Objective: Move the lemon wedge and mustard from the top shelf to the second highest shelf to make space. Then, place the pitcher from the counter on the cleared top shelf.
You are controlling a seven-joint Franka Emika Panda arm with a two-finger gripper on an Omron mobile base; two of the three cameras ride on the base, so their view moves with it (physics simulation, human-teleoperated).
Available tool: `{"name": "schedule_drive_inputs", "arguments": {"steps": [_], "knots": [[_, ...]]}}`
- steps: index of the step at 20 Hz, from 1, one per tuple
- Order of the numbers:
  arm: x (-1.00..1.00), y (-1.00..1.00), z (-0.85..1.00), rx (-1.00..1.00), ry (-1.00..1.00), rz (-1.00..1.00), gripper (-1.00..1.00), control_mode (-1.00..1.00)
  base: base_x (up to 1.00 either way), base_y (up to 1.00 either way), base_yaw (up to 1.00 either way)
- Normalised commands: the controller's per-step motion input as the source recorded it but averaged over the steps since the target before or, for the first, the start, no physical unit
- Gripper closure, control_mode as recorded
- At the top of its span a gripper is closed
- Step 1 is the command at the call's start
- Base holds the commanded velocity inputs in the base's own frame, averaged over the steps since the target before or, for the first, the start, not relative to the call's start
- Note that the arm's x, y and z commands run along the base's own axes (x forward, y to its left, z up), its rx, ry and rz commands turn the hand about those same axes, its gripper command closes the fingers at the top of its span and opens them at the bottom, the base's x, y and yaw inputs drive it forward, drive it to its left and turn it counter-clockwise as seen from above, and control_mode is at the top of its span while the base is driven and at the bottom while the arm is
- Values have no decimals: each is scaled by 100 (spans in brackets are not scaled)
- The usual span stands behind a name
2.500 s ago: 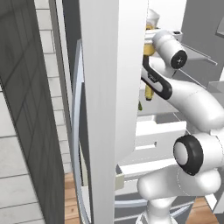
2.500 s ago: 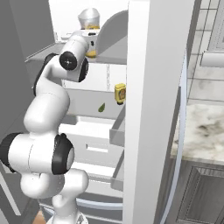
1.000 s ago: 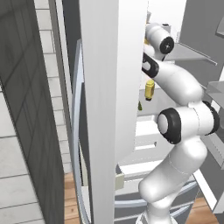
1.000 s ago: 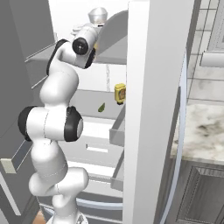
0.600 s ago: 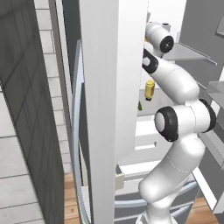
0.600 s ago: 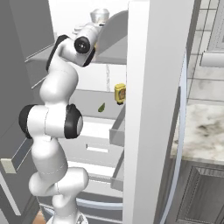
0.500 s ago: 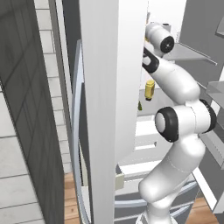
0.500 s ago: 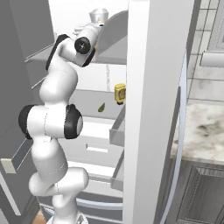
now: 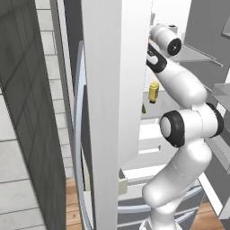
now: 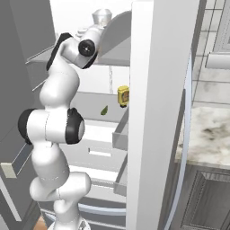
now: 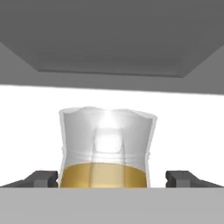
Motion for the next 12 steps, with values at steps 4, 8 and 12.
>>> {"name": "schedule_drive_inputs", "arguments": {"steps": [4,8,12], "knots": [[-13,1,0,-2,10,0,-100,-100,0,0,0],[-26,16,0,-6,17,0,-100,-100,0,0,0],[-20,35,0,-9,23,0,-100,-100,0,0,0]]}}
